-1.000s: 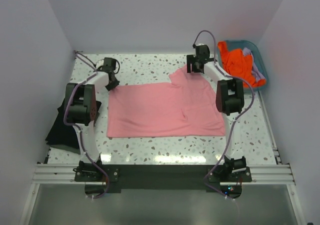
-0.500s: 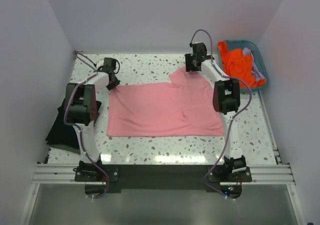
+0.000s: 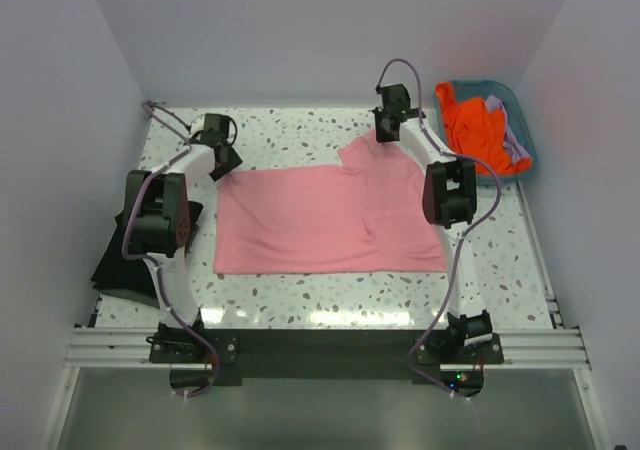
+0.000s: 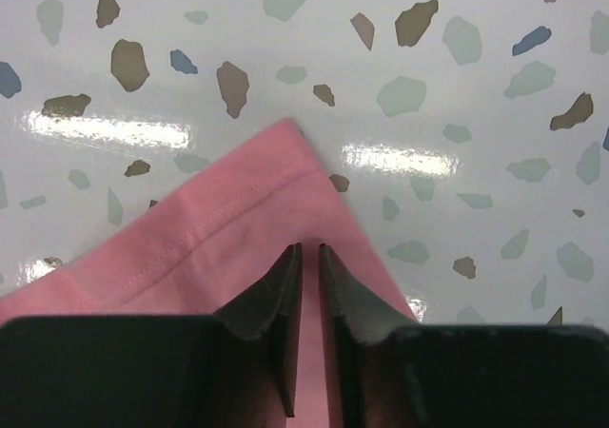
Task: Fold and stack the t-shirts
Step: Fold the tshirt
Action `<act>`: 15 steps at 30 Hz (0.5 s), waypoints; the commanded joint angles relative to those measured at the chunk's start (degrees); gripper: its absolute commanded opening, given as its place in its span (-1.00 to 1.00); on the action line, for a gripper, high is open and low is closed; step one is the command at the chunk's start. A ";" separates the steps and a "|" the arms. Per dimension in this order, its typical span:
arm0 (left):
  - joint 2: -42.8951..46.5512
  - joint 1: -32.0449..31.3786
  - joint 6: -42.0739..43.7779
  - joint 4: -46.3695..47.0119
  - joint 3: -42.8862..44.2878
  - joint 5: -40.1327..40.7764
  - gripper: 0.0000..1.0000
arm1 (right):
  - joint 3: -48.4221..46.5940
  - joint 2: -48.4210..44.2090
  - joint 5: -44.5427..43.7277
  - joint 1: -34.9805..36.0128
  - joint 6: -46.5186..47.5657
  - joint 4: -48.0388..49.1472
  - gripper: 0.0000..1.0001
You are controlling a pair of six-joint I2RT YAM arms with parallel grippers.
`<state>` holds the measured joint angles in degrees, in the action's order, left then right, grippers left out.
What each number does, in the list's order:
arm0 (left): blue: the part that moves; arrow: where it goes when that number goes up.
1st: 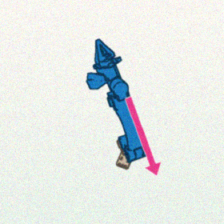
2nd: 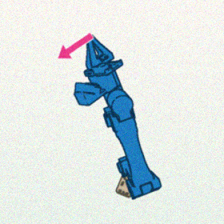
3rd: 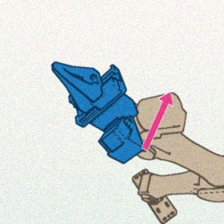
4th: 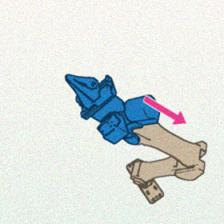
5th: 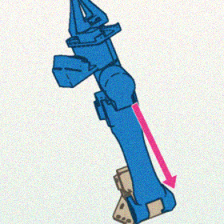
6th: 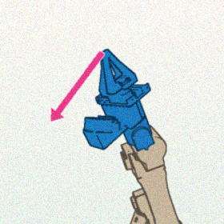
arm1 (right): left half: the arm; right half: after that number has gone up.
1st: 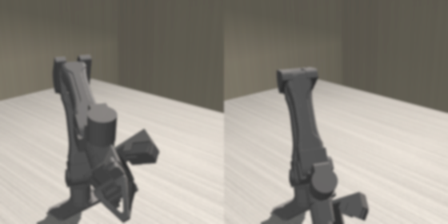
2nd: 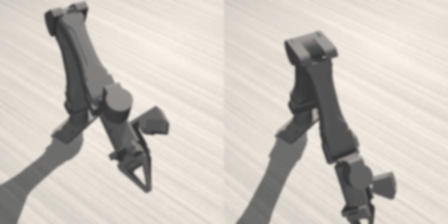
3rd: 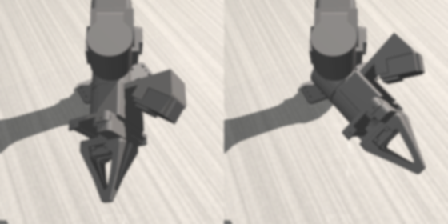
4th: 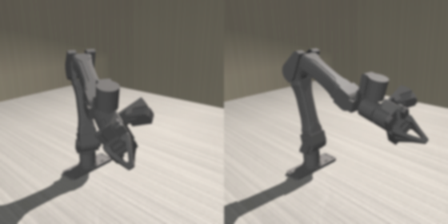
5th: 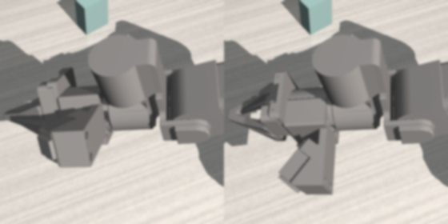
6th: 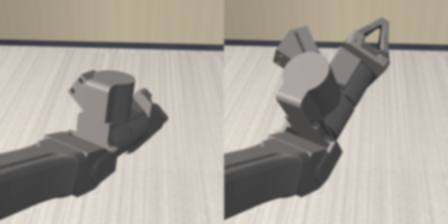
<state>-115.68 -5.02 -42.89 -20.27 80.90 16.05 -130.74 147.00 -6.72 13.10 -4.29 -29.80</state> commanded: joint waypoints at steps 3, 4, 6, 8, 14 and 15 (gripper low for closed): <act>2.39 0.18 -0.70 -0.29 1.71 1.08 0.03 | -2.68 0.83 -0.49 -0.09 -0.89 -1.66 -0.81; 1.95 0.18 -0.96 -0.82 2.84 1.61 0.03 | -2.68 0.92 -0.49 -0.10 -1.15 -1.66 -0.88; 0.02 0.18 -1.31 -2.57 4.08 1.96 0.00 | -2.85 1.01 -0.14 -0.18 -1.68 -1.66 -0.91; -1.48 0.18 -2.10 -3.89 5.58 2.40 -0.07 | -2.94 1.18 0.56 -0.27 -2.03 -1.58 -0.92; -4.20 0.01 -3.25 -5.47 7.34 4.86 -0.22 | -2.68 0.66 0.14 -0.27 -3.00 -1.40 -0.35; -4.64 0.01 -3.25 -5.83 8.12 5.13 -0.24 | -1.90 0.40 -0.83 -0.27 -3.44 -1.23 -0.24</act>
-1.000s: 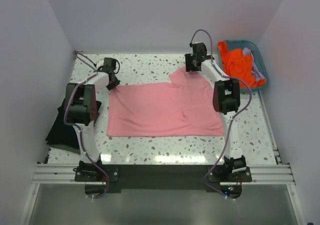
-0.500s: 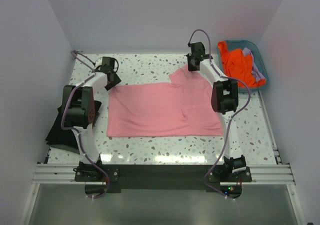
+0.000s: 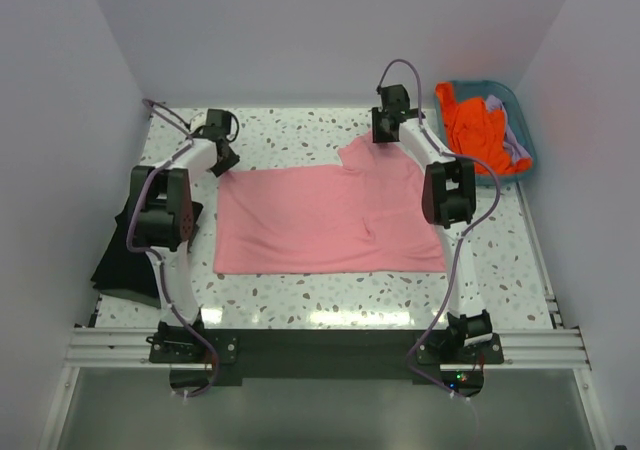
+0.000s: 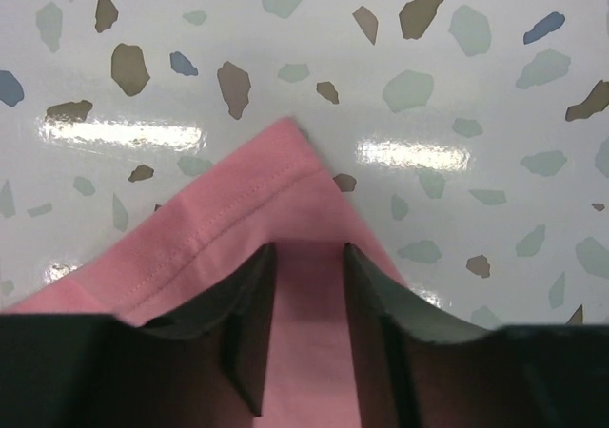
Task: Fold and stack the t-shirts
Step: Fold the tshirt
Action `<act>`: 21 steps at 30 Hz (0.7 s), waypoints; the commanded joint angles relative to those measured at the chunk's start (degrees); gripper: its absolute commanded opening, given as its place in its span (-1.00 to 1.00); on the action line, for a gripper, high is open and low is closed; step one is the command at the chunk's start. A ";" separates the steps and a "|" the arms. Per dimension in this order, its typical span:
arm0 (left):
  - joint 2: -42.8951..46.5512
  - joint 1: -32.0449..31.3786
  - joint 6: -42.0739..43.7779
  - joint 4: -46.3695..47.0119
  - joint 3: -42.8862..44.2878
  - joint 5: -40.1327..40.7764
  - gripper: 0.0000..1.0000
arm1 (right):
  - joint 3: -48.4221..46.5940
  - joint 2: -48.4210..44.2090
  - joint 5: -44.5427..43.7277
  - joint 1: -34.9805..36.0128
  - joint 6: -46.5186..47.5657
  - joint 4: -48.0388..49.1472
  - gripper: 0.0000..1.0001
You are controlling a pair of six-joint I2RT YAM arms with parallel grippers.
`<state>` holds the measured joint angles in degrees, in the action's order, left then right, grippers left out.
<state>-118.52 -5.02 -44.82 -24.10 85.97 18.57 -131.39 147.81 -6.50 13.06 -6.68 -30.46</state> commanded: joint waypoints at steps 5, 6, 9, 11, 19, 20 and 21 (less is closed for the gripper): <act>-3.56 -0.08 -1.33 -3.41 3.68 4.37 -0.36 | 3.33 -4.18 -2.55 -0.23 -1.59 4.34 0.05; -3.65 -0.08 -1.15 -3.41 3.76 4.72 -0.38 | 3.86 -4.28 -2.64 -0.14 -1.50 4.70 0.07; -4.00 -0.08 -0.80 -3.59 3.85 4.99 -0.44 | 1.94 -3.24 -3.16 -0.14 -1.06 4.09 0.14; -4.18 -0.08 -0.80 -3.59 3.76 5.42 -0.47 | 0.53 -2.53 -4.13 -0.14 -0.88 3.22 0.17; -4.62 -0.26 -0.71 -3.68 3.85 4.81 -0.65 | -0.26 -1.04 -5.19 -0.05 -0.18 3.56 0.32; -4.62 -0.26 -0.62 -3.68 3.85 4.64 -0.70 | -1.05 -0.25 -4.75 -0.05 -0.18 2.43 0.32; -4.62 -0.26 -0.62 -3.59 3.85 4.46 -0.71 | -2.80 0.28 -4.49 0.04 -0.09 1.81 0.33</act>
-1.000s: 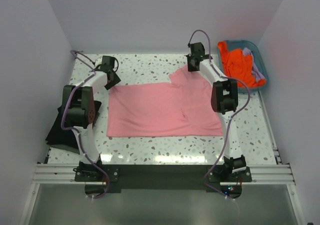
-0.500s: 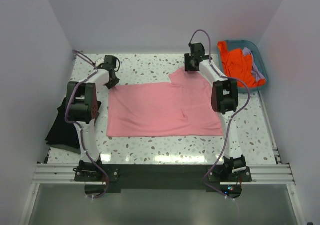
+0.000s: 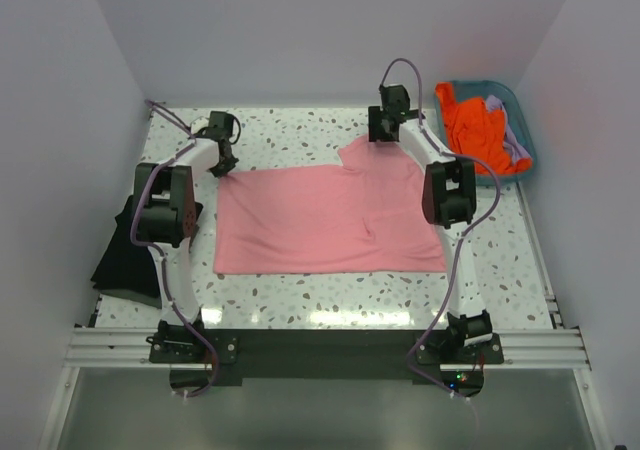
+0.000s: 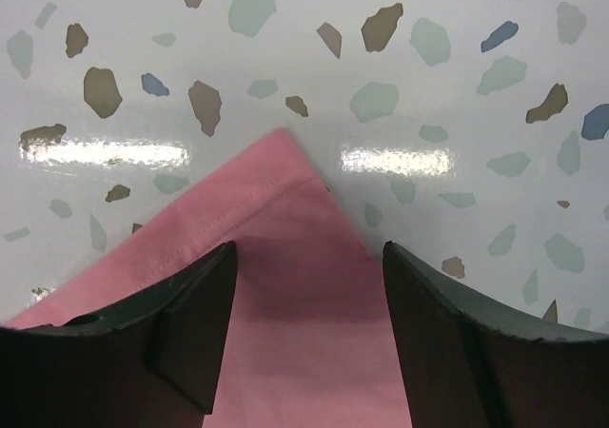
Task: Fold and stack the t-shirts
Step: Fold the tshirt
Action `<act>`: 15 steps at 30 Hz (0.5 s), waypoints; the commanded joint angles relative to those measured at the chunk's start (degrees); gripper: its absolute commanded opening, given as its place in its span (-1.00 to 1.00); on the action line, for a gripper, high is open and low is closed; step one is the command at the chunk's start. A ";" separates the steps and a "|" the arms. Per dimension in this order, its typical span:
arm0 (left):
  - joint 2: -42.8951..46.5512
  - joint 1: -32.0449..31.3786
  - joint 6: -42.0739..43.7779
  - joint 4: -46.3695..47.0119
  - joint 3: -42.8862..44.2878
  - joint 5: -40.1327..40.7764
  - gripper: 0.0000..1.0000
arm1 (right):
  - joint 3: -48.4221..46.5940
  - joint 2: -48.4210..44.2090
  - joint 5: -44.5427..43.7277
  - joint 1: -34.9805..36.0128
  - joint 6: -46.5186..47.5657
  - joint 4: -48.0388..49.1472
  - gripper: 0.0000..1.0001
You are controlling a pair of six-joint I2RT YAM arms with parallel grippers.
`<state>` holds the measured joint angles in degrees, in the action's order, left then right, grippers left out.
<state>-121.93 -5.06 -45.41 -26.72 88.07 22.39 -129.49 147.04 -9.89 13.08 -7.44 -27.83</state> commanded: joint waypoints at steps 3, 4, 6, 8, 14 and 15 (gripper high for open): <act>-0.68 -0.21 -0.12 -0.53 1.05 0.02 -0.77 | -7.17 2.72 -0.57 -0.07 -0.11 -3.36 0.33; -0.33 -0.21 -0.03 -0.18 0.87 -0.07 -0.78 | -7.27 2.81 -0.57 -0.07 -0.46 -3.63 0.32; -0.07 -0.21 -0.21 0.09 0.52 -0.24 -0.79 | -7.00 2.55 -1.27 -0.07 -1.61 -3.98 0.30; 0.29 -0.21 -0.12 0.26 0.43 -0.68 -0.81 | -7.35 2.81 -1.18 -0.07 -2.31 -4.85 0.28; 0.99 -0.21 -0.03 0.62 0.17 -1.21 -0.83 | -9.99 4.48 0.66 -0.07 -5.38 -8.46 0.01; 0.99 -0.21 -0.03 0.62 0.17 -1.38 -0.83 | -10.08 4.74 1.01 -0.07 -5.65 -8.81 -0.05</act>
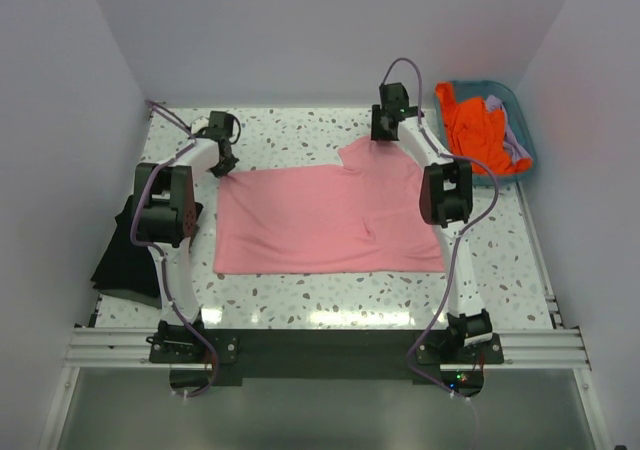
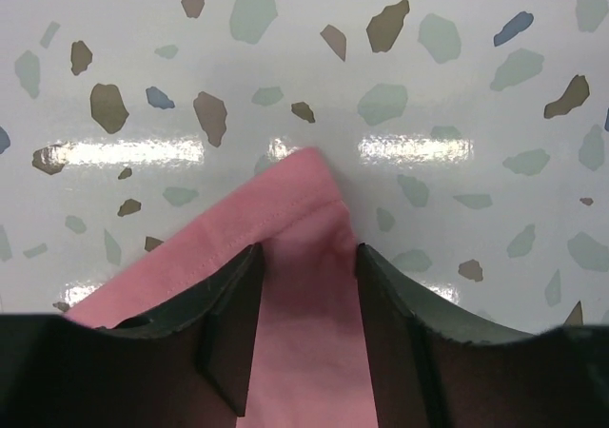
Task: Fold and stack the t-shirts
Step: Fold the tshirt
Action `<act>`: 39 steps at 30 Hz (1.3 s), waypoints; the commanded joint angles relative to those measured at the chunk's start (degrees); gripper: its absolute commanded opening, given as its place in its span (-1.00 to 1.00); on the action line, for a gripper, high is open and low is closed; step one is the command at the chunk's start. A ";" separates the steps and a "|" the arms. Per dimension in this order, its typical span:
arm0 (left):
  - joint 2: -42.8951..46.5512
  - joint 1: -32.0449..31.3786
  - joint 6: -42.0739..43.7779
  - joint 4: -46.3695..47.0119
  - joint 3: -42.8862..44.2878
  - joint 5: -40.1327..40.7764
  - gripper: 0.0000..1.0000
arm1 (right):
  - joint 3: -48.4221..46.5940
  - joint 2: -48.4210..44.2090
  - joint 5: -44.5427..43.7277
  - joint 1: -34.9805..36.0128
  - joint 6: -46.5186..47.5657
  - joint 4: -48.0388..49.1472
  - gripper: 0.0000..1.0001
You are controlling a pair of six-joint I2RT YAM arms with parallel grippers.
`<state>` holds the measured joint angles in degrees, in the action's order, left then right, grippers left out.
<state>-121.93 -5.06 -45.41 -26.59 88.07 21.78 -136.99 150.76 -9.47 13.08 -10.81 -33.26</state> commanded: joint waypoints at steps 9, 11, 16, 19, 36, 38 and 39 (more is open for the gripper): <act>1.69 -0.21 0.84 1.27 -0.01 -1.48 -0.93 | 1.63 -1.95 -0.63 -0.07 -3.43 -1.02 -0.87; 1.96 -0.13 1.02 1.72 -0.09 -1.65 -1.00 | 2.25 -3.45 -1.07 -0.07 -2.90 0.47 -0.97; 3.45 -0.04 1.11 3.12 -0.36 -1.66 -1.00 | 7.78 -9.16 -3.18 -0.07 -2.20 7.57 -1.00; 4.42 0.40 1.46 3.91 -0.27 -1.92 -1.00 | 11.03 -13.02 -4.67 -0.07 -1.67 10.65 -1.00; 7.14 2.77 2.25 4.26 -1.76 -4.29 -1.00 | 25.09 -26.12 -9.07 -0.86 -1.40 15.15 -1.00; 7.93 3.04 2.34 4.70 -2.99 -4.81 -1.00 | 27.73 -28.32 -8.89 -1.04 -1.93 15.32 -1.00; 8.80 3.04 2.34 5.14 -3.34 -5.17 -1.00 | 28.70 -29.02 -9.07 -1.04 -2.20 15.59 -1.00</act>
<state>-117.82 -2.87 -43.86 -24.34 85.97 17.47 -110.50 127.22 -16.14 12.75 -12.03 -21.19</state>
